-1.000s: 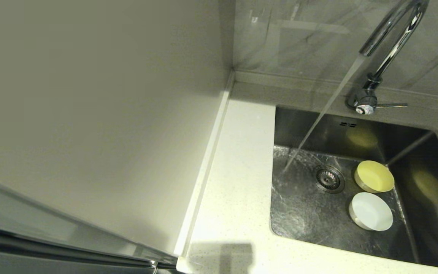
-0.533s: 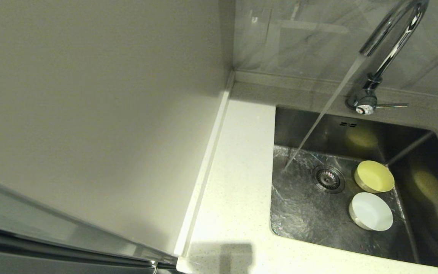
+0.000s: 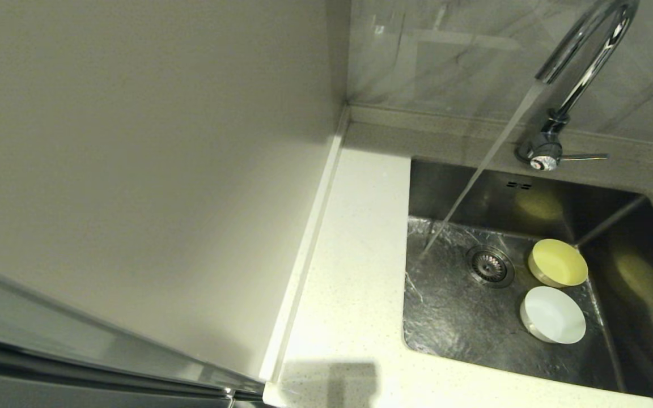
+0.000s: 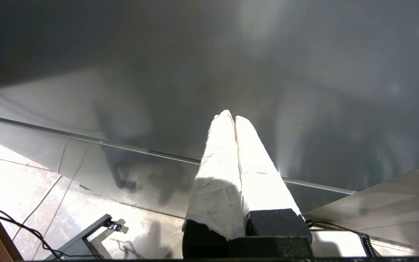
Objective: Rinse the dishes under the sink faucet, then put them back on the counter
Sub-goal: Put a bowl into the sink
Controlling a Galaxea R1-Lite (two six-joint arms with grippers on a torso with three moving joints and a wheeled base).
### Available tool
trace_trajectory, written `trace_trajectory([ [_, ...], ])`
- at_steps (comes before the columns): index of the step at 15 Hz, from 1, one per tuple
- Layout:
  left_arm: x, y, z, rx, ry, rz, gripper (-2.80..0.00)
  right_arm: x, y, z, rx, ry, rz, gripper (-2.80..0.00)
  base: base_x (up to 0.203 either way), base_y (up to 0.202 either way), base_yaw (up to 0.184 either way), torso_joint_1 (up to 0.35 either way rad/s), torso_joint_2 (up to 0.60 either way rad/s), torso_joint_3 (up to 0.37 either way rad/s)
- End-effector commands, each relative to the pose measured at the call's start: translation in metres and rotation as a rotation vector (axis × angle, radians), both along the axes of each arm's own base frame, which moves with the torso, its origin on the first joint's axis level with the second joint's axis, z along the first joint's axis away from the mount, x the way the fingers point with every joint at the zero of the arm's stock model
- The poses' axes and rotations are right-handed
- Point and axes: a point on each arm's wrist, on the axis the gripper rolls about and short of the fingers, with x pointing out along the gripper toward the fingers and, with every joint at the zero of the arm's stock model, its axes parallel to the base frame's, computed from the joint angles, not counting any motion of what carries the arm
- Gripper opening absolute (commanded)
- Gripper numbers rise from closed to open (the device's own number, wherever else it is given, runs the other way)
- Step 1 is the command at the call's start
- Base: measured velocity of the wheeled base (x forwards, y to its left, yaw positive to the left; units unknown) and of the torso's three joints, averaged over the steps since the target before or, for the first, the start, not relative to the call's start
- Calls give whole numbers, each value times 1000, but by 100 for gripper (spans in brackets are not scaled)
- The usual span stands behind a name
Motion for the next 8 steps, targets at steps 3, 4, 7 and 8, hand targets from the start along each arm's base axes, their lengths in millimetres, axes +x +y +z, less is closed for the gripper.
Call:
trace_trajectory([
  [3, 0, 0, 0, -1, -3, 0, -280, 0, 0, 1, 2, -2, 1, -280, 0, 0, 0, 0, 0, 0],
  [4, 0, 0, 0, -1, -3, 0, -280, 0, 0, 1, 2, -2, 1, -280, 0, 0, 0, 0, 0, 0],
  [7, 0, 0, 0, -1, -3, 0, -280, 0, 1, -2, 10, 2, 2, -280, 0, 0, 0, 0, 0, 0],
  [8, 0, 0, 0, -1, -3, 0, -280, 0, 1, -2, 11, 3, 3, -280, 0, 0, 0, 0, 0, 0],
])
